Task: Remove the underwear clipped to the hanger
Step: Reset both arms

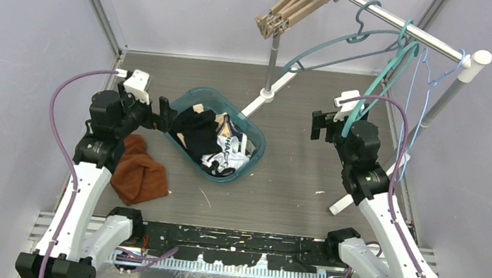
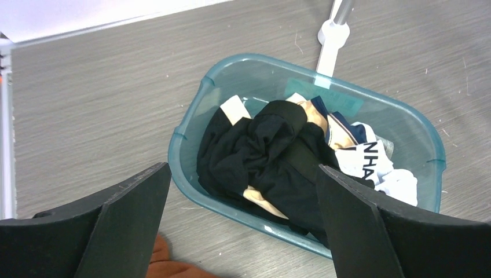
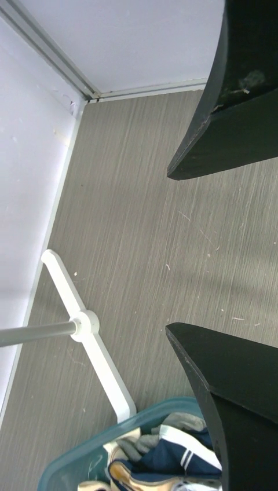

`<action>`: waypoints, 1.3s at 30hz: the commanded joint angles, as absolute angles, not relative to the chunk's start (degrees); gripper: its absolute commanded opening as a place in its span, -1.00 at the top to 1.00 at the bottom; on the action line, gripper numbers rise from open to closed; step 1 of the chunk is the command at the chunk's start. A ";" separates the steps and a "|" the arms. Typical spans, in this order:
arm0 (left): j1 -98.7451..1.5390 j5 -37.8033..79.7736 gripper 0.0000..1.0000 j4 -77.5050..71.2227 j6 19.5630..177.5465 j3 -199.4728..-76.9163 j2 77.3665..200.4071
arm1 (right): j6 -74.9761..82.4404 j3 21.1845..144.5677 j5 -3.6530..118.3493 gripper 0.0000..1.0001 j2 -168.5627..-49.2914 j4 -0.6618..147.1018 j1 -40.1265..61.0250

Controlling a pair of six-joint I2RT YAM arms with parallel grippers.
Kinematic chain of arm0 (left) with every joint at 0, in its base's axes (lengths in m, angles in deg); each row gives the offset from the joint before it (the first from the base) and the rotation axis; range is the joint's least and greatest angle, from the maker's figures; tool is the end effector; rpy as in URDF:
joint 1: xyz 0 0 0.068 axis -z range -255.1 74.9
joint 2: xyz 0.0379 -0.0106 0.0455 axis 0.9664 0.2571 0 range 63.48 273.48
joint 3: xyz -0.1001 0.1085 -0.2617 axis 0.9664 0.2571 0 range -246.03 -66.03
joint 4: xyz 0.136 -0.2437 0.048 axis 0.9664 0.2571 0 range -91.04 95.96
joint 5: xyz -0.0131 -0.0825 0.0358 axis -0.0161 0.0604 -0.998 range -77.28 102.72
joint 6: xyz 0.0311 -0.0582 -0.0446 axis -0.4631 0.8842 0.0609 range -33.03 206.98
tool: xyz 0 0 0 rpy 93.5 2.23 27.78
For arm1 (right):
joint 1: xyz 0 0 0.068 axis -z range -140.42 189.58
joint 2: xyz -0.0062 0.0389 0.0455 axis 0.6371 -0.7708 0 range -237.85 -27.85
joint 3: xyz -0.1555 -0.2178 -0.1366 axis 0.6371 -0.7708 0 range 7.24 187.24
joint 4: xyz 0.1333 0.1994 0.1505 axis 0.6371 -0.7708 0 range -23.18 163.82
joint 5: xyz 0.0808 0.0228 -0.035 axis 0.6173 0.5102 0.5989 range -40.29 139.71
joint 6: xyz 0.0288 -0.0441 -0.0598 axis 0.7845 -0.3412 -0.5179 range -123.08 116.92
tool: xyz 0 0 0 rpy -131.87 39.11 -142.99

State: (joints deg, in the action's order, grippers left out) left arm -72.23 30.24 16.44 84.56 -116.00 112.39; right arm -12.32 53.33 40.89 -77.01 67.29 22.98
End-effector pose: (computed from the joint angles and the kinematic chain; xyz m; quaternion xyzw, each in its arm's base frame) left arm 0.2270 -0.0321 0.3595 0.1276 0.7864 -0.1244 0.5915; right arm 0.2325 0.0583 0.3567 -0.1219 0.7534 -0.0173 0.6460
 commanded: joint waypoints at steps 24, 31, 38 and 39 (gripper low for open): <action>-74.47 35.80 -0.96 18.49 84.50 -116.30 100.70 | -15.30 53.33 56.33 -1.00 -65.73 61.80 27.57; -74.49 35.59 -0.96 18.18 84.78 -115.84 101.12 | -15.11 52.98 57.28 -1.00 -66.19 62.02 27.55; -74.49 35.44 -0.96 18.76 84.29 -115.87 100.74 | -15.30 52.74 57.64 -1.00 -66.21 62.21 27.61; -74.49 35.53 -0.96 18.78 84.15 -115.78 100.56 | -15.30 52.73 58.06 -1.00 -66.17 62.14 27.58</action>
State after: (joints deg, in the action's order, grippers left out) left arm -74.11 34.92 20.52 84.54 -115.74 101.13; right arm -14.96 52.58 56.93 -66.28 60.03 27.35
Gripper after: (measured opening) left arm 0.980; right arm 0.999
